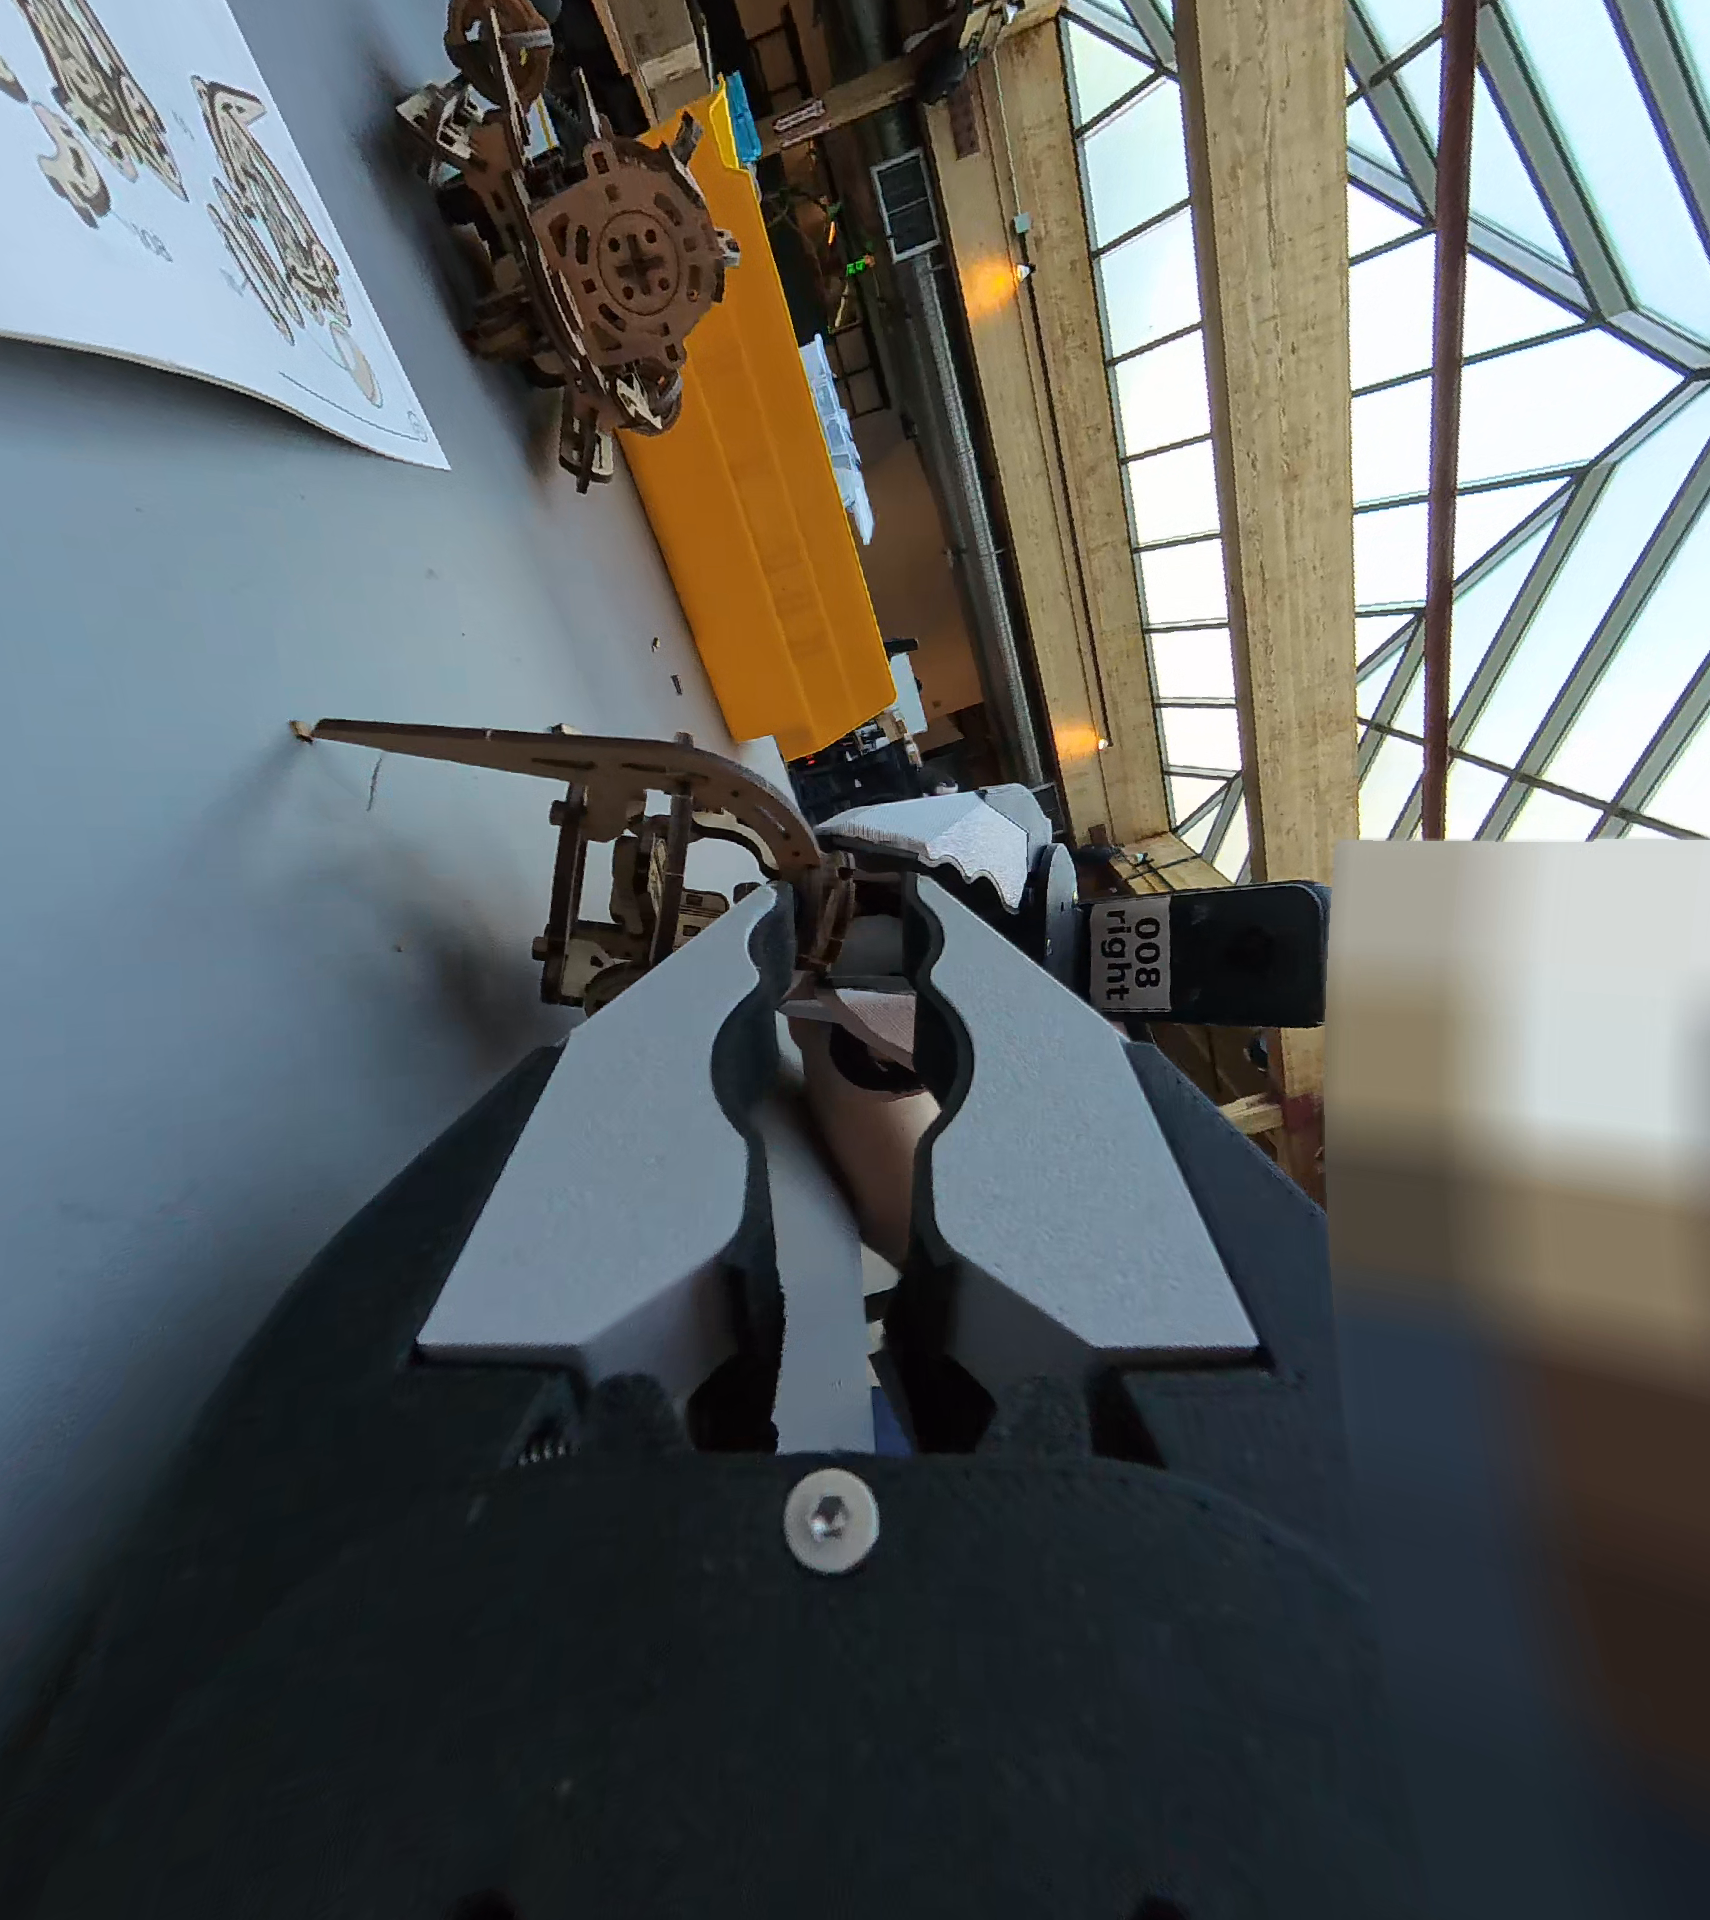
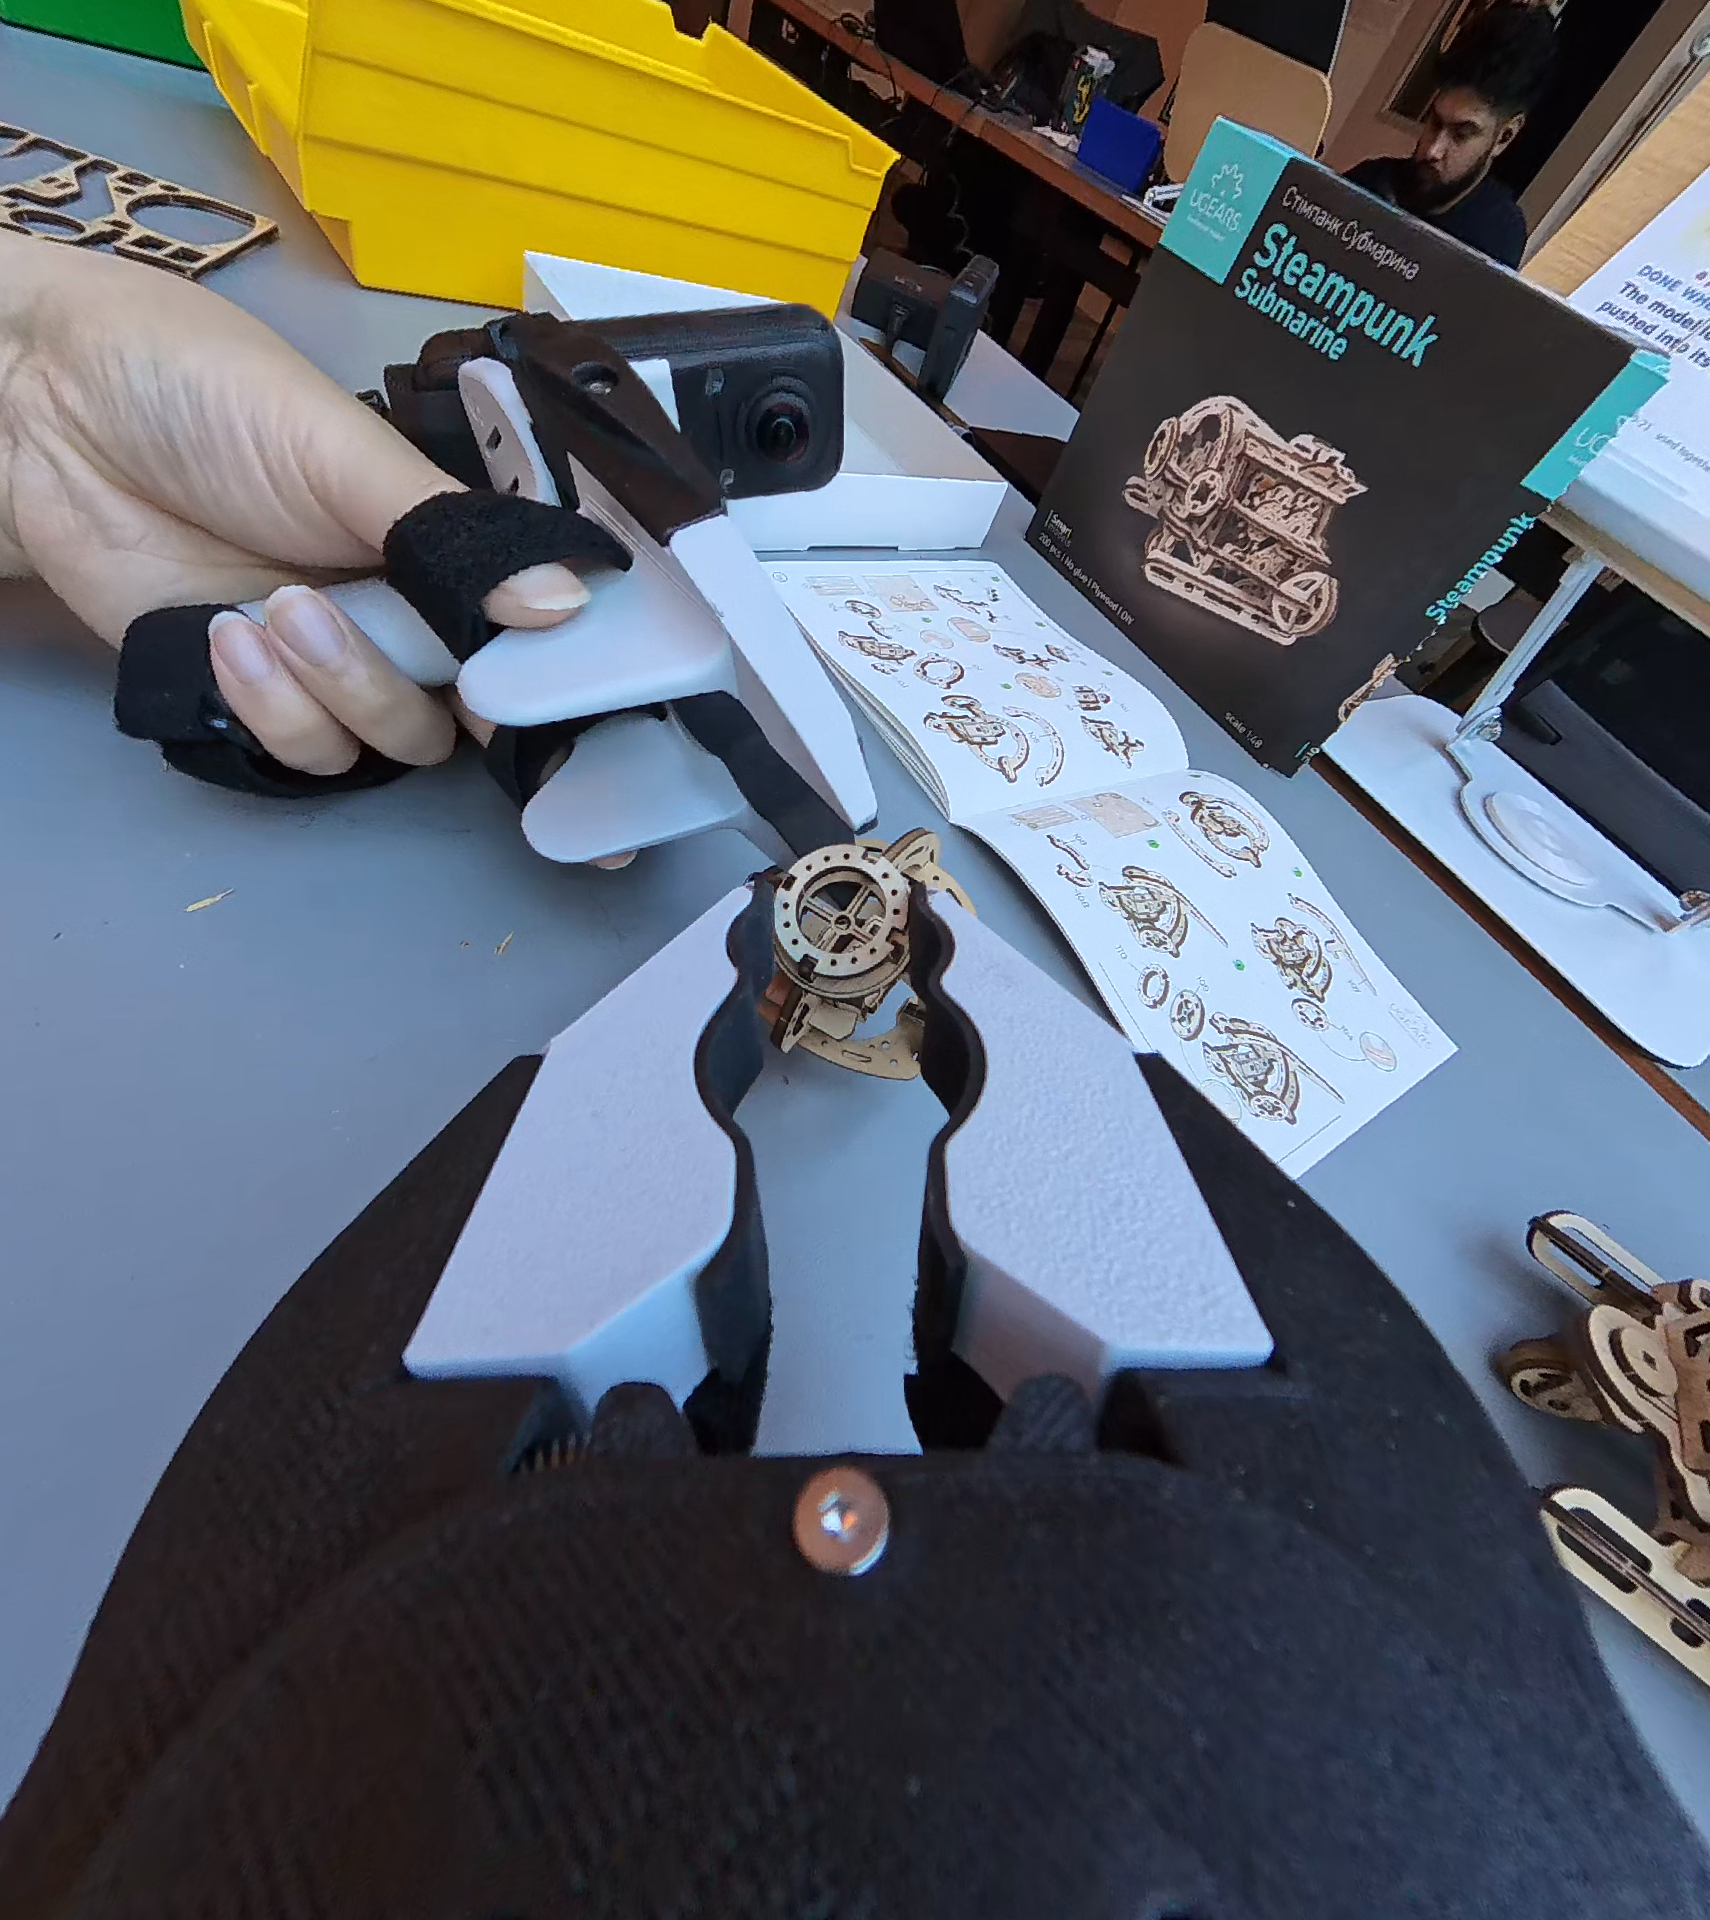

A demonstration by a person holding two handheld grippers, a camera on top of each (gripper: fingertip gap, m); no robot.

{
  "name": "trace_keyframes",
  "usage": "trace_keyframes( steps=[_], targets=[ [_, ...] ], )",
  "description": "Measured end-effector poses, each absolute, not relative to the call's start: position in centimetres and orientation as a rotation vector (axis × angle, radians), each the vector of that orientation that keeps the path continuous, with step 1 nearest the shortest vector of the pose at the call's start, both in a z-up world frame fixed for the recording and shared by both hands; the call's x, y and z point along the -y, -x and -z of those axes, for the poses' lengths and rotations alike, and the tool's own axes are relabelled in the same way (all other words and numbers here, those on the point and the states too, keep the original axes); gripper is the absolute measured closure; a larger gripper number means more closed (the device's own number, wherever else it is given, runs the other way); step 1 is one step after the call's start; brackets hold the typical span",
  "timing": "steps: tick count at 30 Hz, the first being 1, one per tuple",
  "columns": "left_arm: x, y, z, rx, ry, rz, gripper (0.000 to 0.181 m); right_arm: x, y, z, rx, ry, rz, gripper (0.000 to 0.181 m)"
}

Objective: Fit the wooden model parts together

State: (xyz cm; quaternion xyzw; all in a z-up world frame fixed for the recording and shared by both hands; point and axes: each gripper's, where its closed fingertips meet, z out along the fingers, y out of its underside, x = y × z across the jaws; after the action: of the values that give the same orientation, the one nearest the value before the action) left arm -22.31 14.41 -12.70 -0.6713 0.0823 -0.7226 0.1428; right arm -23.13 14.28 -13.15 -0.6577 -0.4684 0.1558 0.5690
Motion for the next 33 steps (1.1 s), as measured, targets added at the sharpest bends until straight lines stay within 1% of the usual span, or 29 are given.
trace_keyframes(
  steps=[6,11,24,33],
  targets=[
    [-14.3,22.3,12.8,-0.296,1.938,2.029,0.162,-14.3,23.2,13.2,1.104,1.546,-0.365,0.158],
    [-14.4,22.4,13.1,-0.305,1.948,2.009,0.172,-14.2,23.2,13.1,1.104,1.541,-0.368,0.158],
    [-14.5,22.5,12.8,-0.336,1.941,1.988,0.173,-14.3,23.2,12.8,1.095,1.521,-0.36,0.157],
    [-14.5,22.8,11.8,-0.326,1.88,2.038,0.174,-14.4,23.0,11.8,1.012,1.524,-0.505,0.148]
  ],
)
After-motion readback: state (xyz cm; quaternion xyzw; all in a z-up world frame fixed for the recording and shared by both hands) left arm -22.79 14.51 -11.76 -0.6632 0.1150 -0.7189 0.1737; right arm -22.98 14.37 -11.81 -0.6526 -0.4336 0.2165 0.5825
